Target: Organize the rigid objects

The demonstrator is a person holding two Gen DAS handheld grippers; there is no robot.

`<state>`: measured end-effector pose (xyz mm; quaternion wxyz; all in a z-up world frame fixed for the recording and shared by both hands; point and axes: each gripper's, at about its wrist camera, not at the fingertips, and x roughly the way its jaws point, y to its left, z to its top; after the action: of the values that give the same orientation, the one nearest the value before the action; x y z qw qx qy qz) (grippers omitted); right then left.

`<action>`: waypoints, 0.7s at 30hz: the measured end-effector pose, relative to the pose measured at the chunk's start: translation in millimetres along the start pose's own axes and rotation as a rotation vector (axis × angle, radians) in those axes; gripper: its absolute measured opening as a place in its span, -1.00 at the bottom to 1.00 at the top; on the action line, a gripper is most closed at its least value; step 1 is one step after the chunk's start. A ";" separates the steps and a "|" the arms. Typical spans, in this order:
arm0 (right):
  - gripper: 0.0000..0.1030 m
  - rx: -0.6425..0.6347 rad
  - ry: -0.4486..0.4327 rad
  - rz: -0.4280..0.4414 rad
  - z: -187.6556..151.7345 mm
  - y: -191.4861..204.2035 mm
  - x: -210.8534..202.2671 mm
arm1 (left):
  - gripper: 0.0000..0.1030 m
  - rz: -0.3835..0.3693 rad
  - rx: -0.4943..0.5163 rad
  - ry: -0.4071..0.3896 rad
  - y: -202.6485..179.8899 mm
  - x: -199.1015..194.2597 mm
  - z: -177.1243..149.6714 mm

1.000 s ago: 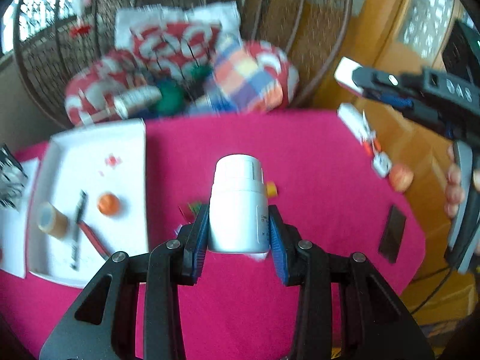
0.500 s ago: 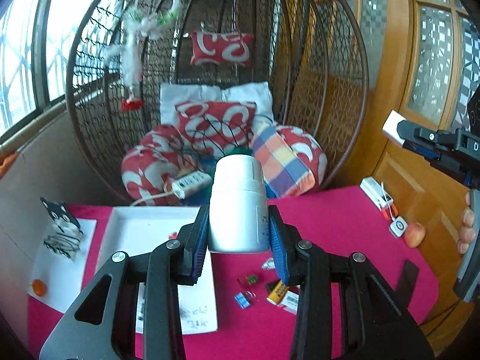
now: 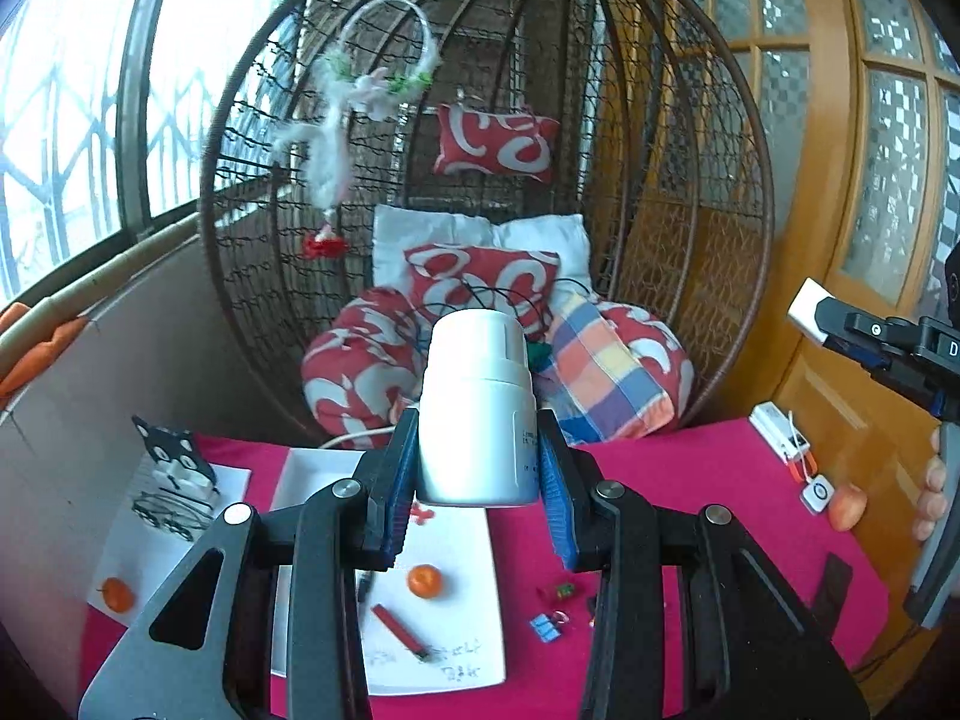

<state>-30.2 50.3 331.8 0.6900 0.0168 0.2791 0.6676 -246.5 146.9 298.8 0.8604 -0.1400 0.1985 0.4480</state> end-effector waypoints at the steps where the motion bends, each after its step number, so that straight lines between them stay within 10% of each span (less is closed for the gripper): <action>1: -0.50 -0.001 -0.001 0.002 0.3 3.1 1.9 | -0.29 0.002 -0.004 -0.001 5.1 -0.6 0.9; 21: -0.50 -0.048 0.028 0.050 -6.4 57.8 49.1 | -0.29 0.076 -0.069 -0.057 88.4 -27.5 6.5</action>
<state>-87.8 100.1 331.5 0.6694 -0.0021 0.2722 0.6912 -332.5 179.4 311.7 0.8426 -0.1493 0.1635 0.4910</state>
